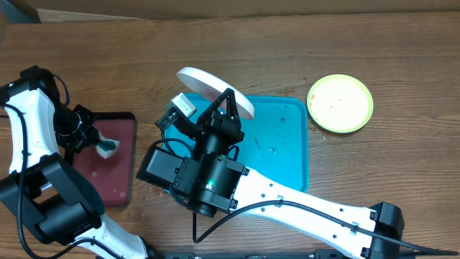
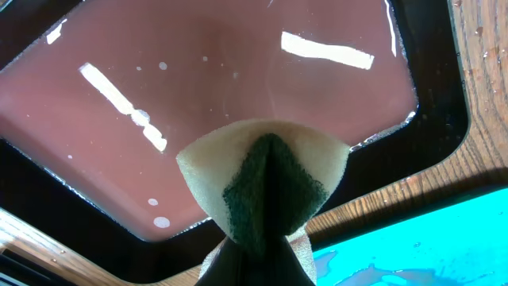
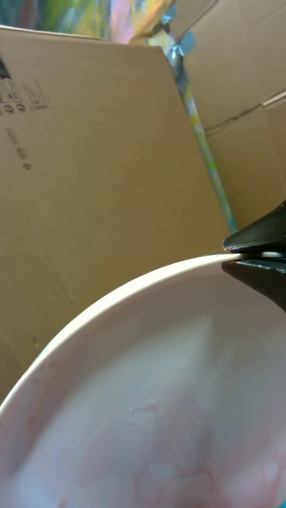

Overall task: Clean dirty plates on tray and stack at the side
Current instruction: 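Lift the white plate with the right gripper and carry it right, then lower the white plate onto the yellow plate stack and release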

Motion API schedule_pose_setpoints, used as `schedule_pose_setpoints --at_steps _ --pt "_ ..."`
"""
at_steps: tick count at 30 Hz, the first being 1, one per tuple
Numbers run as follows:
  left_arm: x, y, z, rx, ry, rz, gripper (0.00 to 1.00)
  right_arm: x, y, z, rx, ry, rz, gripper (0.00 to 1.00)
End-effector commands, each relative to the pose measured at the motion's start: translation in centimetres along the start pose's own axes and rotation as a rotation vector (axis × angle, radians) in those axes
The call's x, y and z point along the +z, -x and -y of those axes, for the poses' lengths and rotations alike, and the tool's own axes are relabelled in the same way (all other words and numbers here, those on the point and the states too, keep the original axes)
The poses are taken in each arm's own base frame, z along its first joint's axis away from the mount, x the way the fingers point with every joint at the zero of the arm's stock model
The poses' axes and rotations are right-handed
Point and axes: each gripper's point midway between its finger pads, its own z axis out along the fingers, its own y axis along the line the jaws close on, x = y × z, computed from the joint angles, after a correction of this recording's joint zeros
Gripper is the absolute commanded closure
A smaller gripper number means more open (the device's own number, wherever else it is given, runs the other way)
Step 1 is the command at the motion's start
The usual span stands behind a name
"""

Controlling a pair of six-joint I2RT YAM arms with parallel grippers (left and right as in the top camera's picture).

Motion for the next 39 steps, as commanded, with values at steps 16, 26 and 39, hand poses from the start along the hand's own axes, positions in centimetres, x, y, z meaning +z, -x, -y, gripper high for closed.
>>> schedule_pose_setpoints --at_steps 16,26,39 --pt "-0.1 -0.2 0.0 0.031 -0.013 -0.007 0.96 11.3 -9.5 1.3 0.509 0.041 -0.41 0.96" --pt "-0.1 -0.1 0.1 0.031 -0.015 -0.003 0.96 21.2 -28.5 1.9 1.141 0.158 -1.153 0.96" --pt "-0.1 0.3 0.1 0.032 -0.01 0.013 0.96 22.6 -37.0 -3.5 1.218 0.592 -1.239 0.96"
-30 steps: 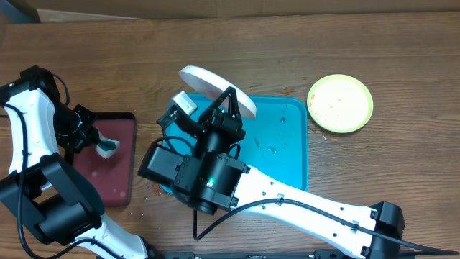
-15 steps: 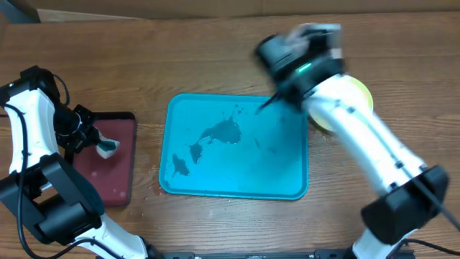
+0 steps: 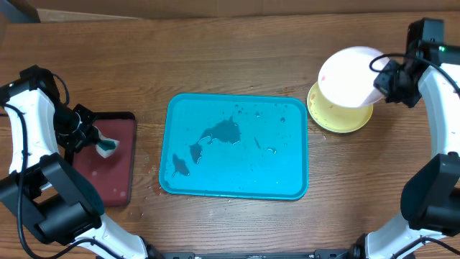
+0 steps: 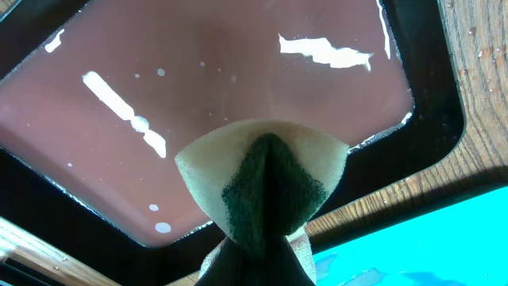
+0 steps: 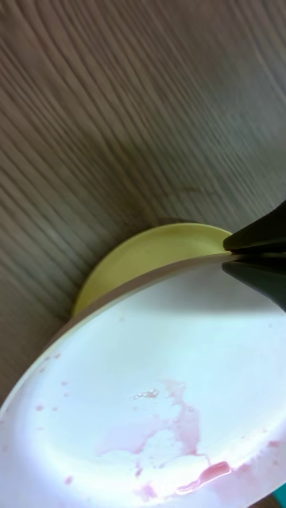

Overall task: Clean dirty plates on tray and stack at the side
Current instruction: 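Lower the white plate onto the yellow plate stack and release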

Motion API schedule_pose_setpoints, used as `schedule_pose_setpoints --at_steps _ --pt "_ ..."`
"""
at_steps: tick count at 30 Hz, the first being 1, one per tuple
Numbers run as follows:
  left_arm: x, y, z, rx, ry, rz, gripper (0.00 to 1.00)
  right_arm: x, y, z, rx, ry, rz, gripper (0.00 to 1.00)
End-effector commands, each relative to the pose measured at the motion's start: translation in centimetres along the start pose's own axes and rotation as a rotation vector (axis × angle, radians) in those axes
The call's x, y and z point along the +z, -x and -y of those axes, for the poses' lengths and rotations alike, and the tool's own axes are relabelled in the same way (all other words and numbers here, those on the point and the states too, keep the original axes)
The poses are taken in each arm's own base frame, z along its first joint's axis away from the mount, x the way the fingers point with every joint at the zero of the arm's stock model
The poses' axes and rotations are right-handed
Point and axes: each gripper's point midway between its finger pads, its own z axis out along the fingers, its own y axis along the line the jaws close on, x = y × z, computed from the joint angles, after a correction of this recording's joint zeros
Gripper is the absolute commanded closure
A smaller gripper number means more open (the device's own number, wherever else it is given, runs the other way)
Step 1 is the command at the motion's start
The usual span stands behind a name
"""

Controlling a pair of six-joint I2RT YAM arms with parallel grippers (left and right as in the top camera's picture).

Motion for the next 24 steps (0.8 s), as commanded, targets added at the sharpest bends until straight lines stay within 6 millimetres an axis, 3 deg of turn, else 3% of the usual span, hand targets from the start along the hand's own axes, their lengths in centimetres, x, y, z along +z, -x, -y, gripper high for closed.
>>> schedule_pose_setpoints --at_steps 1,5,9,11,13,14,17,21,24 --pt "-0.1 0.0 -0.1 0.009 -0.005 0.004 0.96 1.4 -1.7 -0.8 -0.042 0.068 -0.045 0.96" --pt "-0.1 0.0 -0.1 0.009 -0.005 0.004 0.96 4.3 -3.4 -0.2 -0.032 0.057 -0.068 0.96" --pt "-0.1 0.1 0.0 0.01 -0.006 0.006 0.96 5.5 -4.4 0.4 -0.013 0.044 -0.084 0.91" --pt "-0.1 0.2 0.0 0.01 -0.009 0.009 0.96 5.5 -4.5 0.3 -0.013 0.046 -0.086 0.68" --pt "-0.1 0.2 0.0 0.01 -0.009 0.01 0.96 5.5 -4.7 -0.2 -0.012 0.076 -0.101 0.28" --pt "-0.1 0.2 0.0 0.01 -0.009 0.01 0.96 5.4 -5.0 -0.6 -0.017 0.101 -0.117 0.21" --pt "-0.1 0.3 0.1 0.011 -0.011 0.015 0.96 4.9 -6.1 -2.6 -0.015 0.222 -0.179 0.16" --pt "-0.1 1.2 0.1 0.017 -0.003 0.056 0.96 3.2 -8.2 -6.9 -0.088 0.453 -0.277 0.16" --pt "-0.1 1.7 -0.1 0.017 0.008 0.079 0.96 2.6 -9.8 -8.9 -0.141 0.508 -0.312 0.16"
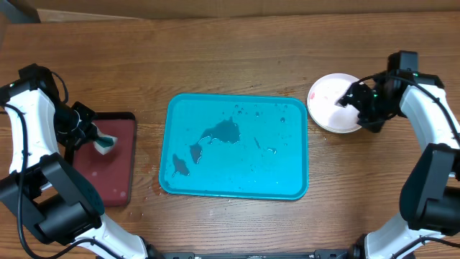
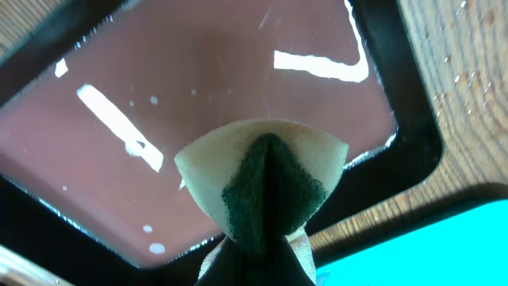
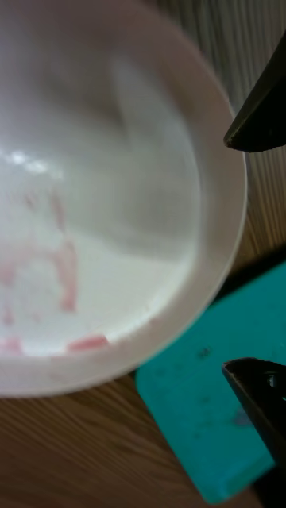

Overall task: Clean dirty plates on tray and stack at the side
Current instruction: 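Lower the white plate onto the yellow plate stack and release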

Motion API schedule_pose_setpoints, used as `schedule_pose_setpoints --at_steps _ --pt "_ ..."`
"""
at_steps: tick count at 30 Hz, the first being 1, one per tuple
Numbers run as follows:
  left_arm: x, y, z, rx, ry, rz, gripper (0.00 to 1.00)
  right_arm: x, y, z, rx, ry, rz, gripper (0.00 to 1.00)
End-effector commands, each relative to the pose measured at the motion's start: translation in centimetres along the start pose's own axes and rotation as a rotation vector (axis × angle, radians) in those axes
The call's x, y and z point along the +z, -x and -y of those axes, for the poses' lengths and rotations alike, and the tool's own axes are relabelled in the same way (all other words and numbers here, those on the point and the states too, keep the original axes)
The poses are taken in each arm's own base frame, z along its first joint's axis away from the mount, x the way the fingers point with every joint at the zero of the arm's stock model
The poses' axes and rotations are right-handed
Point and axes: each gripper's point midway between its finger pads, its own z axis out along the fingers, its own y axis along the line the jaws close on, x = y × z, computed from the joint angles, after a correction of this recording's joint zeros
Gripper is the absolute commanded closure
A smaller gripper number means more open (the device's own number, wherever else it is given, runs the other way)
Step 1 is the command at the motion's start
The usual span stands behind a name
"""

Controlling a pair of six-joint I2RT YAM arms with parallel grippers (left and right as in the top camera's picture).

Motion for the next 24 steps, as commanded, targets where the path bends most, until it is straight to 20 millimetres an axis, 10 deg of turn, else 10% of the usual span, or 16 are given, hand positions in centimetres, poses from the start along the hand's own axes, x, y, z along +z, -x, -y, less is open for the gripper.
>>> schedule_pose_setpoints --at_steps 1,11,24 --pt "-0.1 0.5 -0.6 0.013 0.03 0.028 0.96 0.1 -2.4 -4.5 -0.103 0.141 -0.07 0.16" --pt "-0.2 0.6 -1.2 0.016 0.061 0.035 0.96 1.6 -2.1 -2.6 -0.196 -0.167 0.042 0.18" --pt "2.3 1.3 -2.3 0.053 0.113 0.071 0.96 3.7 -8.6 -8.9 -0.398 -0.014 -0.114 0.13"
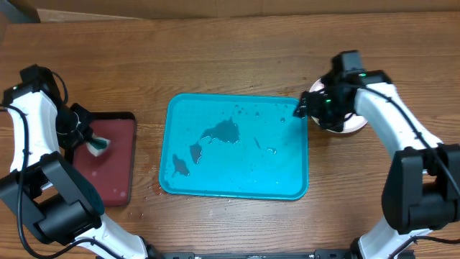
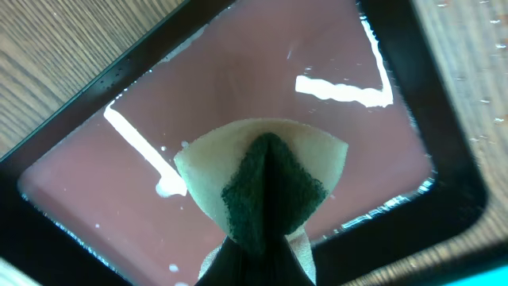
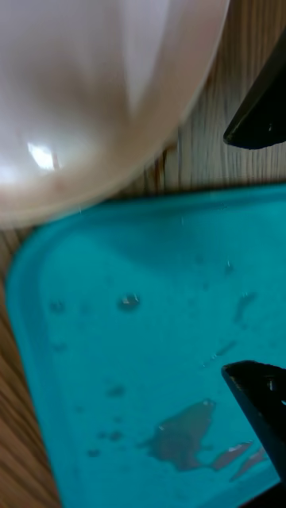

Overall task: Clean dirty plates on tray and stack at the side
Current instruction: 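Lower the white plate onto the yellow plate stack and release, then drop the sponge onto the dark tray with the left gripper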

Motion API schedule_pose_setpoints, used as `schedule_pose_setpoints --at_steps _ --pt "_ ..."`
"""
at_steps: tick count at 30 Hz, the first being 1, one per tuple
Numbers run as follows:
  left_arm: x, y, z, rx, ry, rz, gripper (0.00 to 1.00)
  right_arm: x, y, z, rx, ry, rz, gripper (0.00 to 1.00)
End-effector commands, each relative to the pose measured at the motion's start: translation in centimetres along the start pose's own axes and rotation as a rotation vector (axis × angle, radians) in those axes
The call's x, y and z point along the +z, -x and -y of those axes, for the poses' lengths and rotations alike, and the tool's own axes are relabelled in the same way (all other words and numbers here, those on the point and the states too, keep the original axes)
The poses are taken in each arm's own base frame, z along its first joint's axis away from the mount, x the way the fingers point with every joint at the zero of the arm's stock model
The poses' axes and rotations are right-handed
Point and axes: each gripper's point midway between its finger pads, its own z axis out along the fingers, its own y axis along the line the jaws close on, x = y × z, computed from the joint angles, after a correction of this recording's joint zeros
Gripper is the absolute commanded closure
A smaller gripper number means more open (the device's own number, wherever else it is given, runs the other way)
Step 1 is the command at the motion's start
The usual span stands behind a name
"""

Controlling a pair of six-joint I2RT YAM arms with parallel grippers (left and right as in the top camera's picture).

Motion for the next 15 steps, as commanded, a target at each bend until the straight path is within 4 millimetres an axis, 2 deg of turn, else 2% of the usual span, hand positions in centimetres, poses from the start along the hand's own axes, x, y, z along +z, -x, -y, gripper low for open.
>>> schedule_pose_setpoints --at_steps 1,2,4,6,8,10,12,15 --pt "1.5 -0.8 -1.0 0.027 0.037 -0.022 0.96 0.2 -0.9 -3.1 -0.095 0.044 0.001 0.13" --pt "1.8 -1.1 -1.0 0.027 0.032 -0.032 0.93 0.3 -1.1 -3.6 -0.113 0.048 0.002 0.13" --pt "2.4 -1.8 -0.8 0.026 0.017 -0.057 0.71 0.7 -1.4 -4.8 -0.138 0.057 0.007 0.12" --pt "2.5 -1.9 -0.8 0.027 0.015 -0.06 0.75 0.9 -1.6 -5.7 -0.153 0.064 0.011 0.11" --pt "2.5 -1.8 -0.8 0.027 0.015 -0.058 0.75 1.2 -2.1 -6.5 -0.175 0.069 0.008 0.11" --pt "2.5 -1.7 -0.8 0.027 0.017 -0.054 0.65 1.3 -2.4 -7.1 -0.186 0.072 0.004 0.11" --pt "2.5 -1.6 -0.8 0.042 0.015 -0.05 0.49 1.5 -2.8 -7.4 -0.18 0.073 -0.002 0.11" --pt "2.5 -1.6 -0.8 0.042 0.015 -0.05 0.45 1.5 -3.2 -7.8 -0.184 0.073 -0.01 0.13"
